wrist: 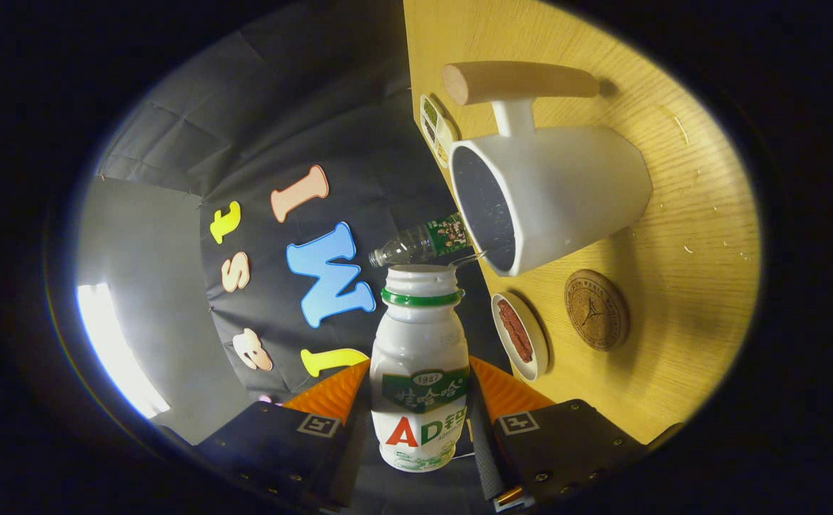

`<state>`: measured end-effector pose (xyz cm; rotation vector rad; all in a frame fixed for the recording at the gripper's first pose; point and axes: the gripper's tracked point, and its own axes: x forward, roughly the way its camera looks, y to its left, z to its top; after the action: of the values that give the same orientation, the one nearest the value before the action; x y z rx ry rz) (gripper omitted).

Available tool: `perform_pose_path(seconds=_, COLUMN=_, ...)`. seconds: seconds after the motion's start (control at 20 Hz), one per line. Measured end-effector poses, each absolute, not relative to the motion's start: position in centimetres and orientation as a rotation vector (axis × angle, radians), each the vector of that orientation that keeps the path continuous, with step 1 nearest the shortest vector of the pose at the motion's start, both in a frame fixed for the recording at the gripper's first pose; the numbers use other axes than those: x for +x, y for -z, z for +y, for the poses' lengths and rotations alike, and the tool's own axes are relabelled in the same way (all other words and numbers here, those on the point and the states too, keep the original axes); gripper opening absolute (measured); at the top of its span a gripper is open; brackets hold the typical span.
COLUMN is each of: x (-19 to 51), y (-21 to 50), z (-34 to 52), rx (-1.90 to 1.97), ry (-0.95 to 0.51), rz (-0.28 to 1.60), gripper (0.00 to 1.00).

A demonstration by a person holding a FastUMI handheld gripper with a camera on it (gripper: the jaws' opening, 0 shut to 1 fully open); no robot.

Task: Take the bottle from table, then pour the juice into the cup, finally place the bottle on the coaster

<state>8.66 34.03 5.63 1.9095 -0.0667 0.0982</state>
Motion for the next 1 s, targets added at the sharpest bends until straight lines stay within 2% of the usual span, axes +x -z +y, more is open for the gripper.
perform_pose_path(seconds=1.0, x=8.65, y=-6.01, z=34.07, rx=1.933, ry=-0.122, rz=-0.075, gripper=0.65)
